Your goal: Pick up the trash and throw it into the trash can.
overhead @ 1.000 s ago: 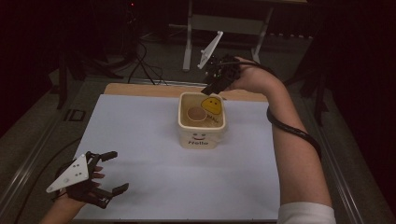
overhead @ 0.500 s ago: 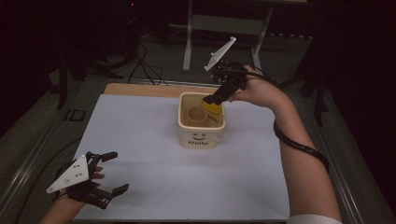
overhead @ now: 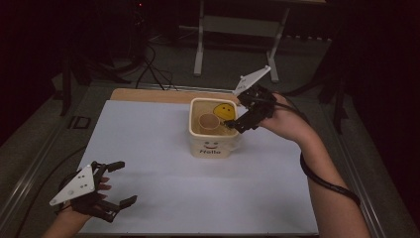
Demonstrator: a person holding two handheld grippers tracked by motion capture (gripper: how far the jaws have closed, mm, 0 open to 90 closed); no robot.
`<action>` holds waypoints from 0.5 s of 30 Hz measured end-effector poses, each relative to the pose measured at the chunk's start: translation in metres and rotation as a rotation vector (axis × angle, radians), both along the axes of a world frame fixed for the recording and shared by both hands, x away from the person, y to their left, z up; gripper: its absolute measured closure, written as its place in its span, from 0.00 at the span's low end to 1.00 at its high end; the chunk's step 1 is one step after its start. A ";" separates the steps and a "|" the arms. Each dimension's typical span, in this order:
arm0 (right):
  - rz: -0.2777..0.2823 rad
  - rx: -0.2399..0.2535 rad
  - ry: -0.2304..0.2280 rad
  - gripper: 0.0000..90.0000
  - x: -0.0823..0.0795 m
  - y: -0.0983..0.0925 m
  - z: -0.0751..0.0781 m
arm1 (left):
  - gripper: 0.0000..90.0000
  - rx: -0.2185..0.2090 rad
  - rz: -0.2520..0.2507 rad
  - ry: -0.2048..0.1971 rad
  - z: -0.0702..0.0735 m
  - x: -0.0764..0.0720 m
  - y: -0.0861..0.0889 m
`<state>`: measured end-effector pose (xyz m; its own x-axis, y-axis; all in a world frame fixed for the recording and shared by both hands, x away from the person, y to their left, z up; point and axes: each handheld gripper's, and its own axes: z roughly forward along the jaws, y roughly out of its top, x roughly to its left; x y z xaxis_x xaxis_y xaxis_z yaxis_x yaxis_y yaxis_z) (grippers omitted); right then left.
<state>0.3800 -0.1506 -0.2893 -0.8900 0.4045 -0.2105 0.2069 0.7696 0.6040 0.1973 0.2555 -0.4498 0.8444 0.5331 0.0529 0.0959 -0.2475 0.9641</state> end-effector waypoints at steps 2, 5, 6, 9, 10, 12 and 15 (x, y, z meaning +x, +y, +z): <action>-0.010 0.022 -0.012 0.11 -0.005 -0.005 -0.005 | 0.01 0.000 0.000 0.000 0.000 0.000 0.000; -0.025 0.058 -0.026 0.11 -0.011 -0.013 -0.012 | 0.01 0.001 0.001 0.000 0.000 0.000 0.000; -0.020 0.071 -0.025 0.11 -0.014 -0.016 -0.014 | 0.01 0.001 0.001 0.000 0.000 0.000 0.000; -0.033 0.097 -0.053 0.11 -0.024 -0.022 -0.024 | 0.01 -0.001 0.000 -0.001 0.000 0.000 0.000; -0.037 0.105 -0.066 0.11 -0.027 -0.024 -0.028 | 0.01 0.000 0.000 -0.001 0.001 0.000 0.000; -0.051 0.114 -0.077 0.11 -0.033 -0.027 -0.037 | 0.01 0.000 0.001 0.000 0.000 0.000 0.000; -0.062 0.139 -0.083 0.11 -0.040 -0.032 -0.050 | 0.01 0.001 -0.001 0.002 0.000 0.000 -0.001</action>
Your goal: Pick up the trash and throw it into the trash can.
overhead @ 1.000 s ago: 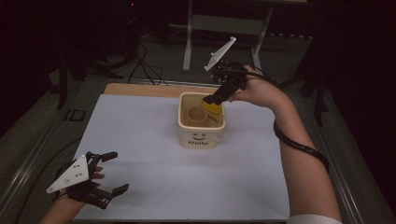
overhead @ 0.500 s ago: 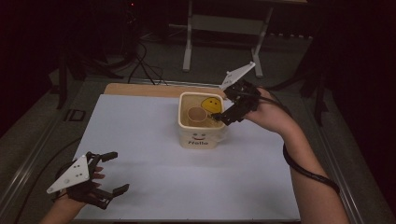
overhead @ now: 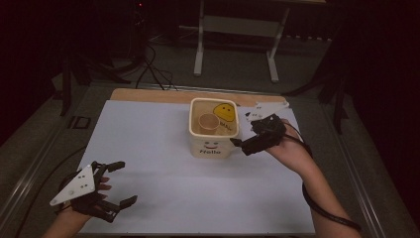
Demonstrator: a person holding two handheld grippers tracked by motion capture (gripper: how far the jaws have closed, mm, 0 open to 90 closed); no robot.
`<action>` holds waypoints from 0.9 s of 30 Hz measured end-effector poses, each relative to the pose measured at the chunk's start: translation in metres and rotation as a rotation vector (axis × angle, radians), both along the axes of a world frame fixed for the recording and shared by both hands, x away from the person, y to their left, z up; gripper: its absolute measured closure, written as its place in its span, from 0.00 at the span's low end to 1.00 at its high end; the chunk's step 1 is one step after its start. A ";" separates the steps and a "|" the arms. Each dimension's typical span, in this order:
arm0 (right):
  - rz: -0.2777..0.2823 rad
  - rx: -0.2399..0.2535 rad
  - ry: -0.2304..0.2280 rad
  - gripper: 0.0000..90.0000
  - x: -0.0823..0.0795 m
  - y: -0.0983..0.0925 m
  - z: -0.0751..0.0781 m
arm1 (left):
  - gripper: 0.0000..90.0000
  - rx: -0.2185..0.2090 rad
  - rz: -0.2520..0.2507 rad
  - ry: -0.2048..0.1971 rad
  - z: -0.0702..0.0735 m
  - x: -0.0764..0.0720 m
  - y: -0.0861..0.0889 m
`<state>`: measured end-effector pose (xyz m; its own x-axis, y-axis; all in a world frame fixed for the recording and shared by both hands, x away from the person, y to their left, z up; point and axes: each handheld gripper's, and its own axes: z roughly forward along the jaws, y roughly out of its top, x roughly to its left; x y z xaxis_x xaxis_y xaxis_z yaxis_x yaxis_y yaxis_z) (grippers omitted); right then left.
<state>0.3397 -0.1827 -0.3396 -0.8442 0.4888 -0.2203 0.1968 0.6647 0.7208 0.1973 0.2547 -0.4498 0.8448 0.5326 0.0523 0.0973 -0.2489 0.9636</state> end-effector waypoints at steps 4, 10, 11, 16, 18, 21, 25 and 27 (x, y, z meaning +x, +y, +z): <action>-0.012 0.052 -0.013 0.11 -0.010 -0.007 -0.017 | 0.01 0.005 -0.003 -0.001 0.000 0.000 -0.001; -0.003 0.101 0.002 0.11 -0.019 -0.014 -0.036 | 0.01 0.009 -0.004 -0.001 -0.001 0.000 -0.001; -0.001 0.095 0.003 0.11 -0.022 -0.015 -0.040 | 0.01 0.005 -0.002 0.001 -0.001 0.000 -0.001; -0.014 0.110 -0.016 0.11 -0.035 -0.023 -0.057 | 0.01 0.007 -0.006 0.003 -0.001 0.001 -0.001; -0.027 0.146 -0.025 0.11 -0.042 -0.031 -0.065 | 0.01 0.009 -0.006 0.004 -0.001 0.001 -0.002; -0.029 0.176 -0.014 0.11 -0.046 -0.035 -0.069 | 0.01 0.008 -0.006 0.004 -0.001 0.001 -0.002; -0.042 0.216 -0.006 0.11 -0.054 -0.043 -0.078 | 0.01 0.010 -0.007 0.006 -0.001 0.001 -0.002; -0.050 0.228 -0.005 0.11 -0.056 -0.044 -0.080 | 0.01 0.009 -0.008 0.007 -0.002 0.001 -0.002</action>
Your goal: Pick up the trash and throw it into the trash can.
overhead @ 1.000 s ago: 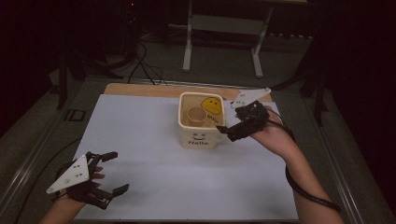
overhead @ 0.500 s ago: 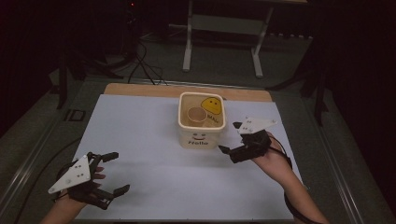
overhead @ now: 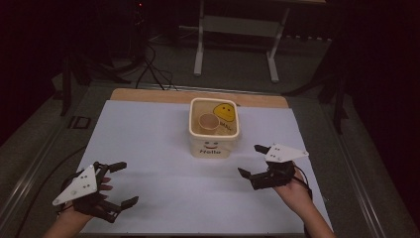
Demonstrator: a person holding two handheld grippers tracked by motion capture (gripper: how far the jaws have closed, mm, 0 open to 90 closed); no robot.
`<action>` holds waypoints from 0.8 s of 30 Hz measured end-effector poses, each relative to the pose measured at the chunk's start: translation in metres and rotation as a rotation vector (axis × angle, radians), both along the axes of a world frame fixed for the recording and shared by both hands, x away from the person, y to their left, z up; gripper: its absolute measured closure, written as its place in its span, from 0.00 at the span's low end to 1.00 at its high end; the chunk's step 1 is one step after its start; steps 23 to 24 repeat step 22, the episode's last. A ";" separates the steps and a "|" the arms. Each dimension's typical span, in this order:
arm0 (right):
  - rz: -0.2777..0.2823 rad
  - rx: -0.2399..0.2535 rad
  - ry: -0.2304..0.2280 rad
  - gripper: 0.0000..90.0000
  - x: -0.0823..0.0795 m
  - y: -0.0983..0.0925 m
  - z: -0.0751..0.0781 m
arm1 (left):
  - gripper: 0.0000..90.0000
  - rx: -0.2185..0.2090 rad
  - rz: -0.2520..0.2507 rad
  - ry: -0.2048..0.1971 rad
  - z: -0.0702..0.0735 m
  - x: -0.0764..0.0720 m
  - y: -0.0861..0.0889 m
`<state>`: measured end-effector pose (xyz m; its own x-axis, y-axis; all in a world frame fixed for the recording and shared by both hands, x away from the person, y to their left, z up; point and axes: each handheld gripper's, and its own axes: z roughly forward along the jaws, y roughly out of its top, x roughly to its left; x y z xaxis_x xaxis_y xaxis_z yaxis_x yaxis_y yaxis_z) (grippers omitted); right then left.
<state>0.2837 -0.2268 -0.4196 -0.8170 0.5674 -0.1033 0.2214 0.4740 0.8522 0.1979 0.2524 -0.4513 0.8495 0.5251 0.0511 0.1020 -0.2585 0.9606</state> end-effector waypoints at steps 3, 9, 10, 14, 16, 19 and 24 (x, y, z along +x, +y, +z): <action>-0.009 0.026 0.015 0.11 -0.004 -0.005 -0.009 | 0.01 -0.001 0.001 0.001 0.000 0.000 0.000; -0.010 0.087 0.054 0.11 -0.005 -0.014 -0.025 | 0.01 0.005 0.000 0.003 -0.001 0.000 0.000; -0.010 0.087 0.054 0.11 -0.005 -0.014 -0.025 | 0.01 0.004 0.000 0.003 -0.001 0.000 0.000; -0.050 0.110 0.033 0.11 -0.005 -0.021 -0.033 | 0.01 0.007 -0.001 0.004 -0.001 0.000 0.000; -0.055 0.117 0.049 0.11 -0.004 -0.022 -0.033 | 0.01 0.013 -0.001 0.002 -0.001 0.000 -0.001; -0.079 0.126 0.057 0.11 -0.004 -0.026 -0.036 | 0.01 0.016 -0.001 0.002 -0.002 0.000 -0.001; -0.091 0.111 0.047 0.11 -0.005 -0.027 -0.036 | 0.01 0.014 -0.002 0.004 -0.002 0.000 -0.001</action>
